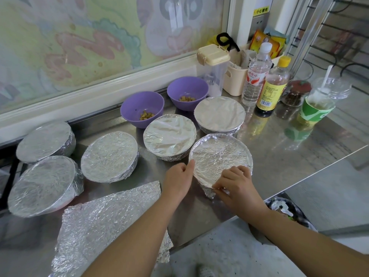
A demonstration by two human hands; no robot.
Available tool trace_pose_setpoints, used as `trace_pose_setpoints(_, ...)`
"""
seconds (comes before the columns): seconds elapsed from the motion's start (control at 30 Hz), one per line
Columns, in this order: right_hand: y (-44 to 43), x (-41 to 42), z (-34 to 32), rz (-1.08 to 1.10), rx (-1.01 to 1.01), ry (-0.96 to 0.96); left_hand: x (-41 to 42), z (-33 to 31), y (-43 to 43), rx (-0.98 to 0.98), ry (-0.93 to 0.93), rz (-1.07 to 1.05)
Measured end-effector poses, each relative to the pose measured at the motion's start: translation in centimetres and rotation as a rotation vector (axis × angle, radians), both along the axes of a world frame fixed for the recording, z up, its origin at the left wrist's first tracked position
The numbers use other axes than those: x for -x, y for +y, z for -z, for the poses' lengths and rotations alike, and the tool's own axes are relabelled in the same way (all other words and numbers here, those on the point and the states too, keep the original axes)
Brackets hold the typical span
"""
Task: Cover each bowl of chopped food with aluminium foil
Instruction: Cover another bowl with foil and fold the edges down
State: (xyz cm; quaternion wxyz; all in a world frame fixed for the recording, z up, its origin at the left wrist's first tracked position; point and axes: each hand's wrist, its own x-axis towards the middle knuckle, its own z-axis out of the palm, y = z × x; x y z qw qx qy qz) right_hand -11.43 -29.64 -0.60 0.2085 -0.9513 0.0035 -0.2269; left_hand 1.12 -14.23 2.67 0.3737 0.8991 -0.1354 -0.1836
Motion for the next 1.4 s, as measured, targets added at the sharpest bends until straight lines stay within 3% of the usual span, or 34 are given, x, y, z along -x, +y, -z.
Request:
trace_pose_setpoints(0.17,-0.2,0.1,0.2,-0.004,-0.023,0.007,-0.8,0.2,-0.6,-0.093,-0.103,0.027)
trace_pose_setpoints(0.43,-0.1,0.1,0.1,-0.01,-0.038,0.018,-0.6,0.9,-1.1,-0.097,-0.087,0.024)
trace_pose_setpoints(0.73,0.4,-0.2,-2.4,-0.009,0.056,0.1,-2.5,0.1,-0.2,-0.208,-0.156,0.217)
trace_pose_setpoints(0.83,-2.7,-1.8,-3.8,0.183,-0.076,0.062,-2.5,-0.7,-0.3,-0.241,-0.164,0.179)
trace_pose_setpoints(0.93,-6.4,-3.7,-4.2,0.402,-0.237,0.179,-1.8,-0.9,-0.8,-0.299,-0.221,0.162)
trace_pose_setpoints(1.13,-7.9,-6.2,-3.9,0.439,-0.526,0.355,-1.6,-0.3,-1.0,-0.259,-0.242,0.129)
trace_pose_setpoints(1.4,-9.0,-5.7,-3.1,0.479,-0.622,0.412,-2.2,-0.2,-0.7,-0.19,-0.22,0.103)
